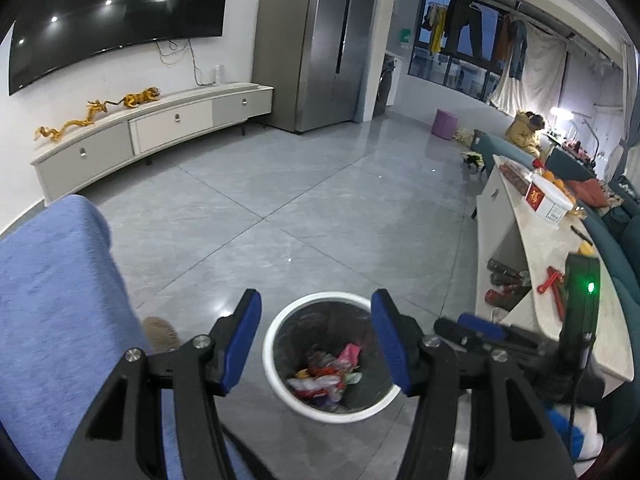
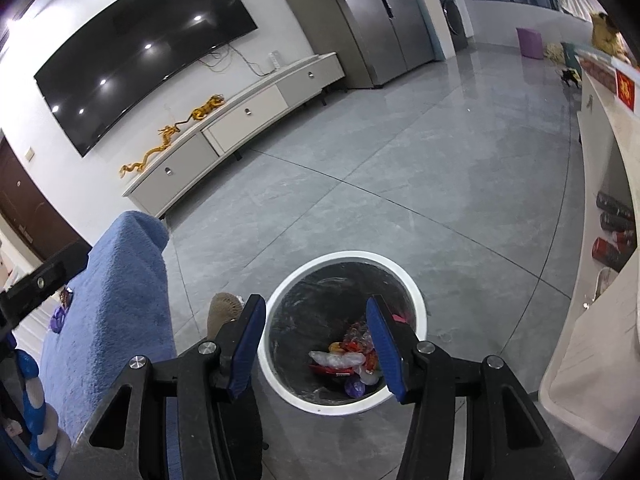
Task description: Collect trash
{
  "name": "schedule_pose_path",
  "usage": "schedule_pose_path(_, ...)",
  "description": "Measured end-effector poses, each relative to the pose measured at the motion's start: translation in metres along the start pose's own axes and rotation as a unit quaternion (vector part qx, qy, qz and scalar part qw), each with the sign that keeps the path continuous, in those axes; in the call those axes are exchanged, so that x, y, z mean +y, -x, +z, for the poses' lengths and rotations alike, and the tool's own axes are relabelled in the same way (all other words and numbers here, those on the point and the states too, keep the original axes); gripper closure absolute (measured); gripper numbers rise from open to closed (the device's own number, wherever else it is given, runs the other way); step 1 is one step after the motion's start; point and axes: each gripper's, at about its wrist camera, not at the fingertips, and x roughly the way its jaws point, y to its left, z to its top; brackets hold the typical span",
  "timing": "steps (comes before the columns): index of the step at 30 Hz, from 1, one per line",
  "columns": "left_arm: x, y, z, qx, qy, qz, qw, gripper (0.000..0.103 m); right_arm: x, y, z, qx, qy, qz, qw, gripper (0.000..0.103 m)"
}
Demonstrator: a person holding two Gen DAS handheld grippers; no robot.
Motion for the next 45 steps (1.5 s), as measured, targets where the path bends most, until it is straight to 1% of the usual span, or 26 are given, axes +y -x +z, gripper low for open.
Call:
schedule_pose_path(3, 0.010, 0.018, -0.005, -0.004, 0.002, 0.010, 0.9999, 0.048, 0.015, 0.004, 0.001, -0.002, 0.013, 0.005, 1.000, 0.052)
schedule_pose_path(5, 0.018, 0.033, -0.007, -0.015, 0.003, 0.023, 0.9996, 0.048, 0.025, 0.006, 0.001, -0.004, 0.022, 0.010, 1.000, 0.052)
schedule_pose_path(13, 0.041, 0.081, -0.015, -0.048, 0.014, 0.053, 0.9973, 0.048, 0.060, 0.021, 0.004, -0.018, 0.059, 0.018, 0.998, 0.051)
schedule_pose_path(22, 0.075, 0.122, -0.030, -0.072, 0.051, 0.083, 0.9926, 0.048, 0.100, 0.034, 0.003, -0.029, 0.097, 0.026, 0.995, 0.050)
schedule_pose_path(27, 0.092, 0.146, -0.039, -0.090, 0.064, 0.104, 0.9884, 0.048, 0.121, 0.041, 0.001, -0.034, 0.118, 0.034, 0.992, 0.050)
schedule_pose_path(30, 0.100, 0.162, -0.044, -0.103, 0.069, 0.125, 0.9844, 0.048, 0.136, 0.045, -0.001, -0.038, 0.133, 0.040, 0.990, 0.050)
schedule_pose_path(34, 0.110, 0.178, -0.052, -0.113, 0.079, 0.145, 0.9799, 0.048, 0.153, 0.047, -0.006, -0.038, 0.150, 0.046, 0.987, 0.047)
schedule_pose_path(45, 0.151, 0.205, -0.073, -0.125, 0.124, 0.170, 0.9697, 0.048, 0.201, 0.041, -0.018, -0.022, 0.198, 0.066, 0.978, 0.045)
